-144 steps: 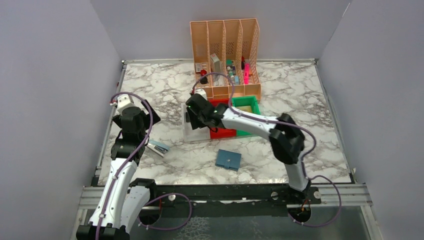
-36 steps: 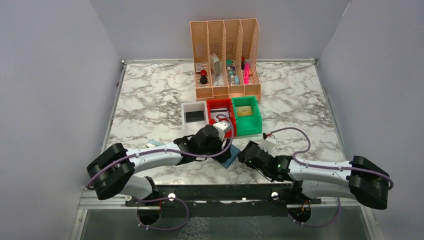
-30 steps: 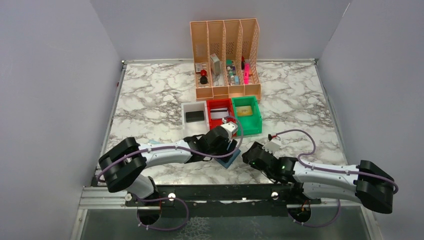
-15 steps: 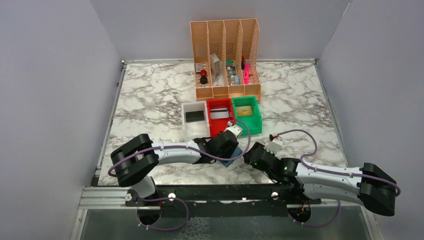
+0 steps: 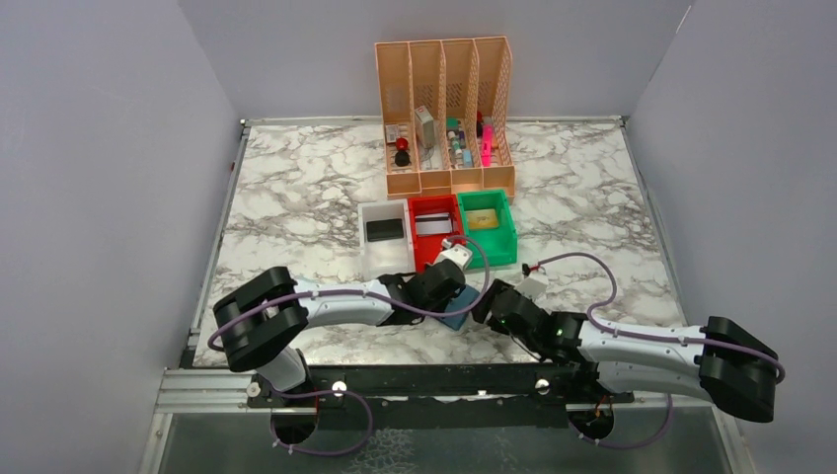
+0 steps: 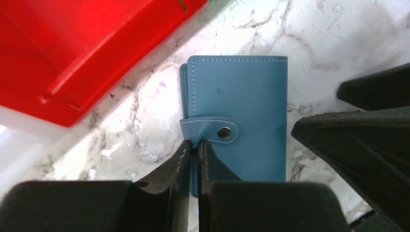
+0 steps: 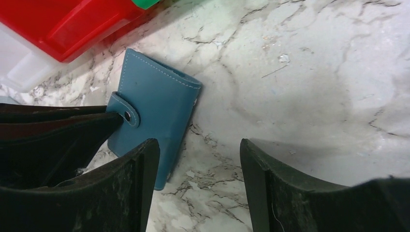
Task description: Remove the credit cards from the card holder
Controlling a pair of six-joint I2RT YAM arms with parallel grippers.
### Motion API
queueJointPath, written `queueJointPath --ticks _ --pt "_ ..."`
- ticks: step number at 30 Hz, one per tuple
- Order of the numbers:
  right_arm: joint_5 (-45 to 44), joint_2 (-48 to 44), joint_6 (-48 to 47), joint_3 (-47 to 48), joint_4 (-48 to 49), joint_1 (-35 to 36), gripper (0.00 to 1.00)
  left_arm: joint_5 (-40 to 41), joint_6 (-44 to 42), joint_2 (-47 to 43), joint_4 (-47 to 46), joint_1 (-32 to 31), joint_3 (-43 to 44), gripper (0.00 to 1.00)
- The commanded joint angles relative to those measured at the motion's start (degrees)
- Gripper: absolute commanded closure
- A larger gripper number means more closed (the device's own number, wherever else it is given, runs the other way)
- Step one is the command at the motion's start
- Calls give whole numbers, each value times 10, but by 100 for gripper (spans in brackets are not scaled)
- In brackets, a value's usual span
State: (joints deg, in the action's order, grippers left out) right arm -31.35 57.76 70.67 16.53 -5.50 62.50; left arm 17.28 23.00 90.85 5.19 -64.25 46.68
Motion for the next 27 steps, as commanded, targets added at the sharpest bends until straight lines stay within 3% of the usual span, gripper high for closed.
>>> queueJointPath --ticks 1,5,9,13,15,18,27 --pt "52 4 -35 -16 34 -5 32 -61 66 -36 10 -6 -38 94" --pt "76 15 -51 -15 59 -33 32 -90 94 -55 3 -10 -58 100" --pt "192 43 -98 -24 132 -99 37 -106 124 -62 -4 -21 -74 99" --pt "233 57 -112 -38 189 -102 44 -90 132 -74 0 -24 -78 60" --pt "237 70 -111 -38 188 -102 48 -72 123 -79 8 -24 -67 50" --pt "224 87 -105 -30 160 -102 52 -50 98 -72 29 -24 -29 45" --pt "207 87 -93 -42 157 -102 59 -30 41 8 82 -46 57 46"
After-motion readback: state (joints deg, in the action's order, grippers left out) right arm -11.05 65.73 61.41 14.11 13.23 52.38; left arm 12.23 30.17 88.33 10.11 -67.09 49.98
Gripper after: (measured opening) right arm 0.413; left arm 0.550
